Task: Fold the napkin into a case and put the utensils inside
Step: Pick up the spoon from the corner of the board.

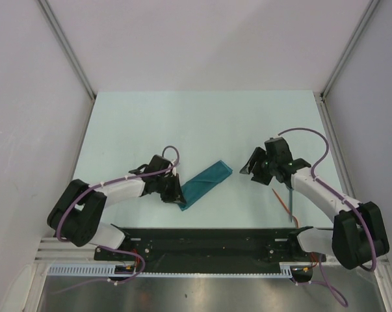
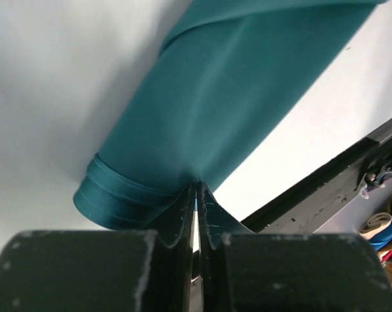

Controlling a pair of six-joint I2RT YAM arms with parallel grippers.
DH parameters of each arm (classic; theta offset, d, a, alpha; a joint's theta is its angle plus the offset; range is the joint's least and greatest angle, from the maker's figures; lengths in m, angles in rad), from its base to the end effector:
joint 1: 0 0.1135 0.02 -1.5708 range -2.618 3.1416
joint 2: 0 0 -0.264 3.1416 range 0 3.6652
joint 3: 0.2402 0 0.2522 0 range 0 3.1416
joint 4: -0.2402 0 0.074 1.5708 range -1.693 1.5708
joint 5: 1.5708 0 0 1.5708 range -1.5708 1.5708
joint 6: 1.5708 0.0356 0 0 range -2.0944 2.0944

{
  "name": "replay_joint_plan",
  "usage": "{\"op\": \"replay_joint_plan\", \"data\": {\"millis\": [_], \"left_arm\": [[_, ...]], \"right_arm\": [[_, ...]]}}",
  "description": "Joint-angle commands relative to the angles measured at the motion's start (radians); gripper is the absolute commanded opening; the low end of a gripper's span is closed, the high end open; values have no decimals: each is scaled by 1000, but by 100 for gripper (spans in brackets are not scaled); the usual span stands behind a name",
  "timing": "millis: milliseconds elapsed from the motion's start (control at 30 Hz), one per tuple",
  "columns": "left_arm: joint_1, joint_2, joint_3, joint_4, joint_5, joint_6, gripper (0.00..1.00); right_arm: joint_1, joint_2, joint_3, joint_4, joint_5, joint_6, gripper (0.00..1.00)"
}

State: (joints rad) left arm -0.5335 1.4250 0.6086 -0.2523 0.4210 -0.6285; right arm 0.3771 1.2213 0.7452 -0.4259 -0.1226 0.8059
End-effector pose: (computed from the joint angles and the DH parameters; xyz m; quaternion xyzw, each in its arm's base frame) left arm 0.2030 -0.1368 0.1439 0.0069 0.9487 -0.3025 0.0920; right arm 0.2240 0.0934 0.2168 0.1810 0.9255 0.2307 0.2397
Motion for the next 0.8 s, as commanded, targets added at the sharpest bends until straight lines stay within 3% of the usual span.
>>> {"op": "replay_joint_plan", "data": {"millis": [0,233,367,767], "left_arm": [[4,9,-35,70,-25,1,7],[4,6,-24,71,-39,-2,7],[4,-14,-20,53,-50,6,7],[4,-3,-15,62,-51,19,7]], "right_arm": [[-14,96,59,145,-122,-51,57],[49,317,195,274,-218,-96,40],[49,403,210,329,-235,-89,24],[49,544,158,410,-176,-94,20]]}}
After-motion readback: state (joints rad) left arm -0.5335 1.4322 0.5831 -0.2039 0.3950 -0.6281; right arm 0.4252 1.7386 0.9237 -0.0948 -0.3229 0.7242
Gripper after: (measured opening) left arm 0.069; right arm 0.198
